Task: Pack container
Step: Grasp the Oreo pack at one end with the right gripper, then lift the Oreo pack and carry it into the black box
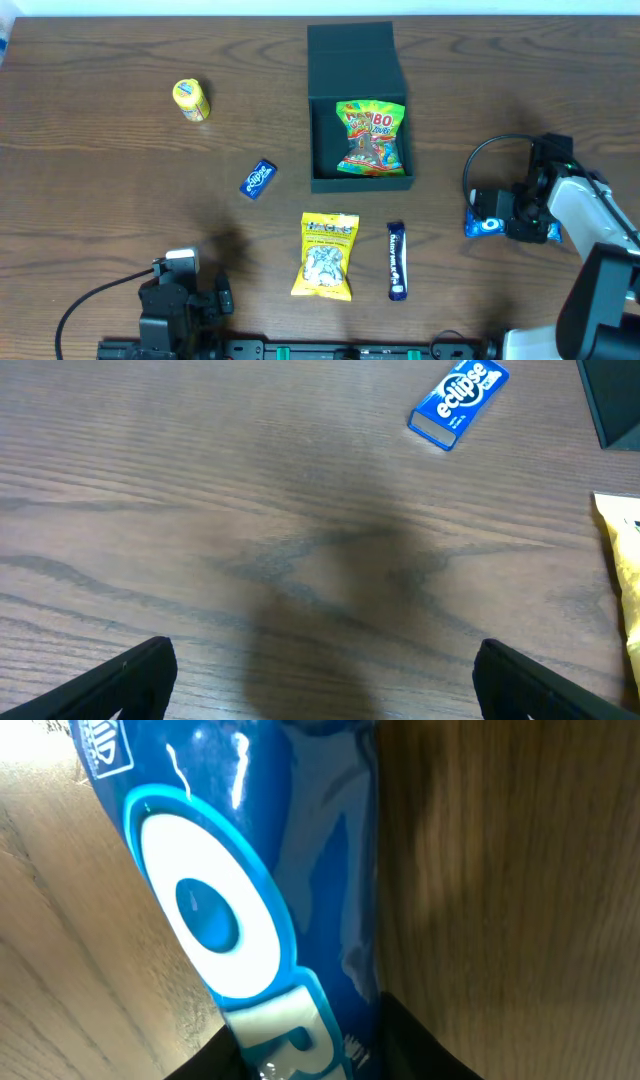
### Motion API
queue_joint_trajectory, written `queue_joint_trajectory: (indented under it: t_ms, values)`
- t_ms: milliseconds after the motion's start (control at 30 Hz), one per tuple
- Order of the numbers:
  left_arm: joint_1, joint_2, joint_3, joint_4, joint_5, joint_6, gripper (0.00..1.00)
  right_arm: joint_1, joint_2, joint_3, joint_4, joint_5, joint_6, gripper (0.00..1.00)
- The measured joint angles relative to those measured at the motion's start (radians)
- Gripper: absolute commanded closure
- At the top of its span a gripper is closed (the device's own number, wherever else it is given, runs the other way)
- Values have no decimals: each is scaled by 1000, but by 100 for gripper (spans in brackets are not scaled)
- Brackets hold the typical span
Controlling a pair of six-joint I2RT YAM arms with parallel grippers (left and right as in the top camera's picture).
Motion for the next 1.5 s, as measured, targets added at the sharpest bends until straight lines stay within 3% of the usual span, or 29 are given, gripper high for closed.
queue_joint_trajectory:
  t_ms: [367, 767, 967, 1200, 1500]
  values:
    - [0, 0, 0, 0, 0, 0, 4, 0, -1, 0, -10, 1, 16, 99]
    - [0, 0, 0, 0, 0, 0, 4, 5, -21, 0, -27, 1, 83, 99]
    - [0, 0, 0, 0, 0, 0, 5, 10, -120, -1, -57, 1, 139, 99]
    - [0, 0, 0, 0, 0, 0, 4, 64, -258, -1, -203, 0, 167, 99]
    - [0, 0, 0, 0, 0, 0, 5, 238, -385, 30, -284, -6, 415, 99]
